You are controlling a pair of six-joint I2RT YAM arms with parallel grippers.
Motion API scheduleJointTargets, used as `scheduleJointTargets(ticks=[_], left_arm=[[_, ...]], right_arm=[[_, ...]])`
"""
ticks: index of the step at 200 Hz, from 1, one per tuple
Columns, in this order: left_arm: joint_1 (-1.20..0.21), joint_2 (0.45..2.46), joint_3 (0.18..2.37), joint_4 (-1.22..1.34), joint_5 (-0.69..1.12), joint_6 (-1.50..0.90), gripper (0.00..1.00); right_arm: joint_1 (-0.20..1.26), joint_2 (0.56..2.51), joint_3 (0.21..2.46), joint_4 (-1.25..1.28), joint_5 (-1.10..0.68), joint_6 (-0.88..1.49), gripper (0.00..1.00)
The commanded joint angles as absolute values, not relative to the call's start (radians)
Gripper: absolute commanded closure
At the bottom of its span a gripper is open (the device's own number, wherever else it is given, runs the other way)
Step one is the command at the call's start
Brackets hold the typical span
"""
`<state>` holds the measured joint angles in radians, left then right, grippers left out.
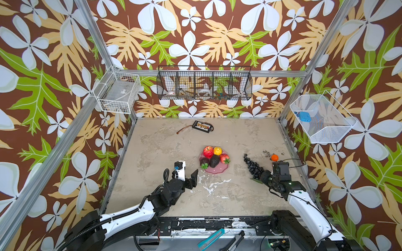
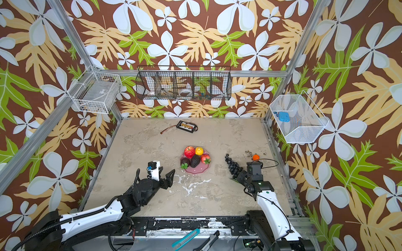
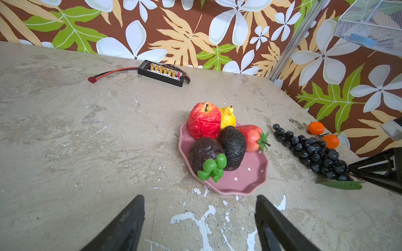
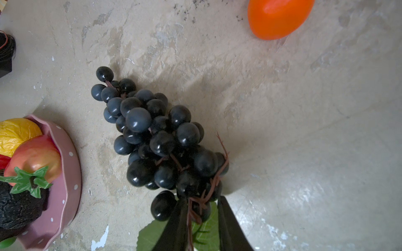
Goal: Arrange fruit in a fruit bowl
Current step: Pick up the fruits from the middle-right of the table.
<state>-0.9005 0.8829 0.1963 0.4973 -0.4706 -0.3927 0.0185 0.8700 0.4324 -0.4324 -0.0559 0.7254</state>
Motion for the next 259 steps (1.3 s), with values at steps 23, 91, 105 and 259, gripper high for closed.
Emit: scheduleJointTargets(ticks=[23, 91, 105, 259], left_arm=[[-0.899, 0.882, 0.199, 0.527, -0.485, -0.391, 0.20], [-0.899, 0.883, 0.199, 0.529, -0.483, -0.391, 0.19], [-0.898, 0.884, 0.199, 0.528, -0.484, -0.388, 0.19], [-0.899, 0.883, 0.199, 0.525, -0.499, -0.385, 0.19]], right_arm=[[0.019, 0.874, 0.430, -0.411, -0.055, 0.724, 0.79], [0.020, 0.891, 0.427, -0.386, -0.055, 0.717, 0.85], [0.020, 0.891, 0.425, -0.383, -0.057, 0.718, 0.88], [0.026, 0.845, 0.523, -0.432, 0.002, 0.669, 0.99]])
